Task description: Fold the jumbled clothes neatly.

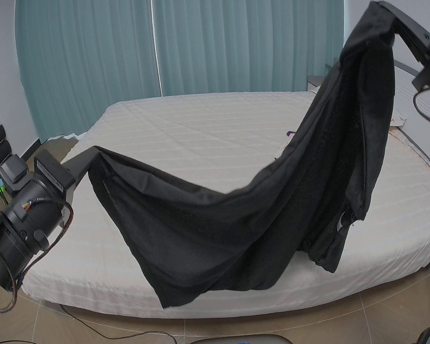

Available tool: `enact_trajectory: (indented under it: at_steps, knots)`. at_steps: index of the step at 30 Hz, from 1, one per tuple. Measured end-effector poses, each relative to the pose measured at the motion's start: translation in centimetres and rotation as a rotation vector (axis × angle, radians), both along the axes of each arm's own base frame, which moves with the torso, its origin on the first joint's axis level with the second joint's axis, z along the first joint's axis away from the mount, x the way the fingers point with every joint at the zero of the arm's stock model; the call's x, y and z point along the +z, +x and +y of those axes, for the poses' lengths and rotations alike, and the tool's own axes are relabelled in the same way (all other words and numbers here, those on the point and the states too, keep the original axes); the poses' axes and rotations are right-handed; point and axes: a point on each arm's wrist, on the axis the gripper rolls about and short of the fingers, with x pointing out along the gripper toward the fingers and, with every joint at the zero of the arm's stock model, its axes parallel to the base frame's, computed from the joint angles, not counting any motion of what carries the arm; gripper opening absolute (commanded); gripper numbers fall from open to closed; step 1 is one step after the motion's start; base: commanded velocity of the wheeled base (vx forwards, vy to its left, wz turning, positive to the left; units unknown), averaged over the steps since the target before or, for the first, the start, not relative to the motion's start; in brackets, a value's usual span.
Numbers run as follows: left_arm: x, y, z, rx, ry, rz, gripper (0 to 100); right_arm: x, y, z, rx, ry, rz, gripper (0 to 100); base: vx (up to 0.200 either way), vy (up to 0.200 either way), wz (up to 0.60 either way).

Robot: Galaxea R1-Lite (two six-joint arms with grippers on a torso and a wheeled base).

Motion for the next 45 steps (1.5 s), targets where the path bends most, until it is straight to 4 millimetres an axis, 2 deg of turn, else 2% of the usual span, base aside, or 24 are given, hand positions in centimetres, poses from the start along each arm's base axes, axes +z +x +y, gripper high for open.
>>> enact_trajectory:
  at_steps: [3, 5, 6, 8, 12, 16, 23, 29, 34, 43, 44, 45]
  knots:
    - [0.3, 1.2, -0.2, 0.031, -0.003, 0.012, 0, 0.1, 3.2, 0.8, -0.028, -0.007, 0.043, 0, 0.067, 0.0, 0.0]
    - [0.2, 2.5, -0.5, 0.05, 0.0, 0.032, 0, -0.8, 6.1, 1.6, -0.054, -0.024, 0.094, 0, 0.2, 0.0, 0.0]
    - [0.1, 2.9, -0.7, 0.055, 0.001, 0.039, 0, -1.2, 6.9, 1.9, -0.061, -0.03, 0.109, 0, 0.2, 0.0, 0.0]
    - [-0.3, 4.6, -1.3, 0.072, 0.01, 0.068, 0, -3.0, 10.0, 2.8, -0.086, -0.051, 0.168, 0, 0.2, 0.0, 0.0]
    - [-1.3, 8.3, -2.5, 0.102, 0.028, 0.116, 0, -6.7, 14.7, 4.1, -0.128, -0.077, 0.252, 0, 0.2, 0.0, 0.0]
    - [-2.4, 12.2, -3.6, 0.13, 0.038, 0.152, 0, -10.2, 18.1, 4.8, -0.166, -0.098, 0.321, 0, 0.2, 0.0, 0.0]
    - [-5.4, 16.0, -4.4, 0.163, 0.071, 0.22, 0, -13.9, 20.7, 5.4, -0.204, -0.123, 0.396, 0, 0.2, 0.0, 0.0]
    - [-7.7, 17.7, -3.9, 0.196, 0.095, 0.275, 0, -16.0, 21.7, 5.7, -0.219, -0.147, 0.434, 0, 0.2, 0.0, 0.0]
    - [-9.7, 19.1, -3.2, 0.229, 0.113, 0.319, 0, -18.1, 22.6, 6.0, -0.259, -0.169, 0.466, 0, 0.0, 0.0, 0.0]
    - [-12.2, 21.9, -1.7, 0.287, 0.119, 0.357, 0, -20.6, 24.9, 6.6, -0.347, -0.18, 0.488, 0, 0.0, 0.0, 0.0]
    - [-12.5, 22.1, -1.6, 0.291, 0.121, 0.363, 0, -20.9, 25.2, 6.7, -0.356, -0.18, 0.492, 100, 0.0, 0.0, 0.0]
    - [-12.8, 22.3, -1.5, 0.294, 0.124, 0.37, 0, -21.3, 25.4, 6.8, -0.363, -0.18, 0.496, 100, 0.0, 0.0, 0.0]
